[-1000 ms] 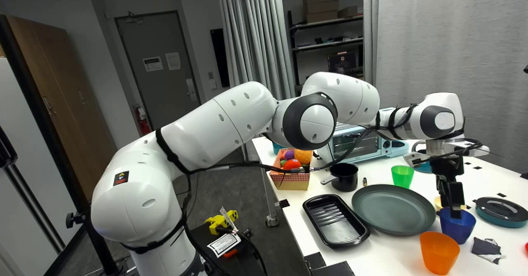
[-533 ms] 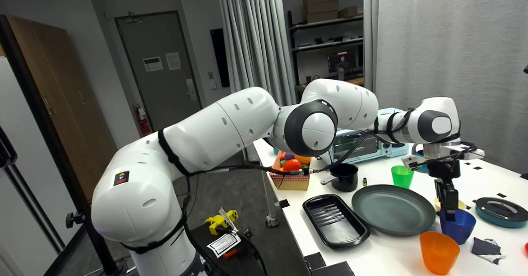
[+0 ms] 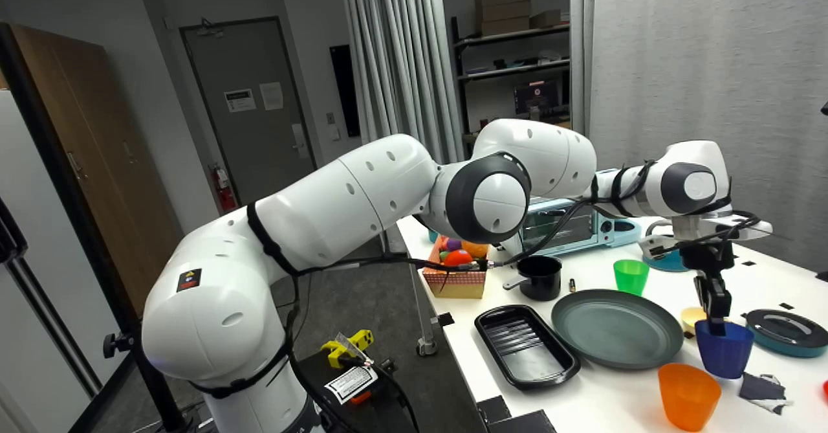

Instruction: Pick up the blue cup from the table, pour its contents in the plate and put the cup back on the table.

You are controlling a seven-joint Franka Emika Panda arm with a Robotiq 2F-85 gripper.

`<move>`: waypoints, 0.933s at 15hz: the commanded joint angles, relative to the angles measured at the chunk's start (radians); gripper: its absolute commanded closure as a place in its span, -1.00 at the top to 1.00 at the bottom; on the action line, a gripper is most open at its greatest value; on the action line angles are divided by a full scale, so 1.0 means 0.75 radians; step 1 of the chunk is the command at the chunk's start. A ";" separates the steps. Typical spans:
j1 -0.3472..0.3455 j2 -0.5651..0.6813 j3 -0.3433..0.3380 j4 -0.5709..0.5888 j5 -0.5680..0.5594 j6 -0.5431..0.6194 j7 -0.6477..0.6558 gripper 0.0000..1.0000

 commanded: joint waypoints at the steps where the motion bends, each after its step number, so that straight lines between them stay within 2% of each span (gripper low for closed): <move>1: -0.011 -0.094 0.006 -0.041 -0.006 0.079 -0.075 -0.98; 5: 0.012 -0.239 0.025 -0.165 -0.006 0.284 -0.176 -0.98; 9: 0.040 -0.435 0.077 -0.401 0.001 0.504 -0.312 -0.98; 12: 0.041 -0.557 0.131 -0.558 0.009 0.577 -0.421 -0.98; 14: 0.046 -0.631 0.135 -0.658 0.044 0.577 -0.500 -0.98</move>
